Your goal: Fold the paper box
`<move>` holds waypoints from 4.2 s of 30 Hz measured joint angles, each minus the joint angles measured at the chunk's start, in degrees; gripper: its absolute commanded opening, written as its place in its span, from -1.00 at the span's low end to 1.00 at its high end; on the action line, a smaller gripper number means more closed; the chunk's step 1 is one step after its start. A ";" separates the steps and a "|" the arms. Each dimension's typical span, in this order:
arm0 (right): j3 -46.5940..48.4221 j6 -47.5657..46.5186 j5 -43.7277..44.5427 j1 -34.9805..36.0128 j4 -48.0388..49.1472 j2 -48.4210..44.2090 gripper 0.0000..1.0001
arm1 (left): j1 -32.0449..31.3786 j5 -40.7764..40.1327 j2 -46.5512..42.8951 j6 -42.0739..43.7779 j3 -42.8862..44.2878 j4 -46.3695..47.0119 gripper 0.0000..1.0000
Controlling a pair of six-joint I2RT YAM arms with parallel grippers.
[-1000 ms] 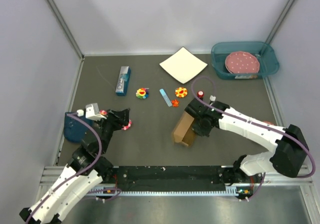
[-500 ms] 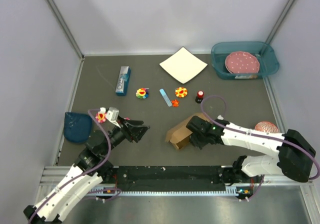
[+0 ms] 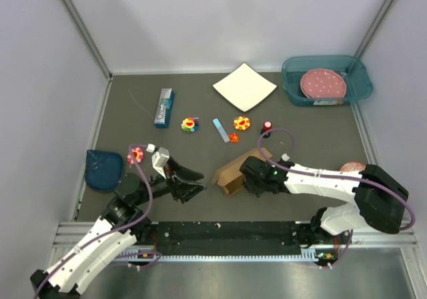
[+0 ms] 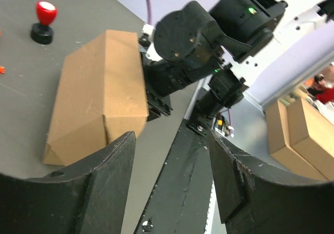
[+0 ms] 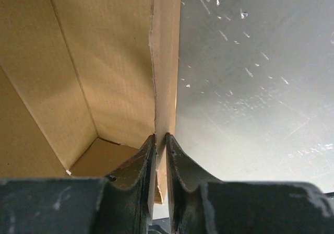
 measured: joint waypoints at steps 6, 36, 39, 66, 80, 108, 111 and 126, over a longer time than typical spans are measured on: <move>-0.04 0.02 0.00 0.04 0.76 0.24 -0.77 | -4.61 3.48 5.18 0.07 -0.04 3.13 0.18; -0.42 -3.17 -0.17 0.04 3.04 3.06 -0.81 | -29.07 -32.20 34.03 8.04 2.56 11.02 -0.24; -0.04 -5.31 -0.17 0.04 2.34 3.06 -0.62 | -28.06 -33.53 34.05 8.11 3.08 11.30 -0.23; 7.76 -37.16 15.32 5.77 -13.29 -18.29 -0.38 | -16.46 -36.20 38.62 4.61 8.85 11.39 -0.16; 2.71 -48.06 30.01 1.25 -14.56 -33.75 -0.18 | -9.68 -37.13 44.00 0.42 16.28 8.35 -0.06; 18.45 -78.12 4.74 -32.59 19.21 7.04 0.30 | -6.12 -40.98 42.99 3.39 17.44 0.55 0.02; 20.00 -80.00 4.42 -32.85 19.98 11.28 0.30 | -6.03 -40.57 43.89 3.41 18.38 0.59 0.02; 22.16 -83.62 3.85 -33.07 18.82 14.23 0.32 | -5.31 -39.08 48.78 3.43 21.81 1.07 0.05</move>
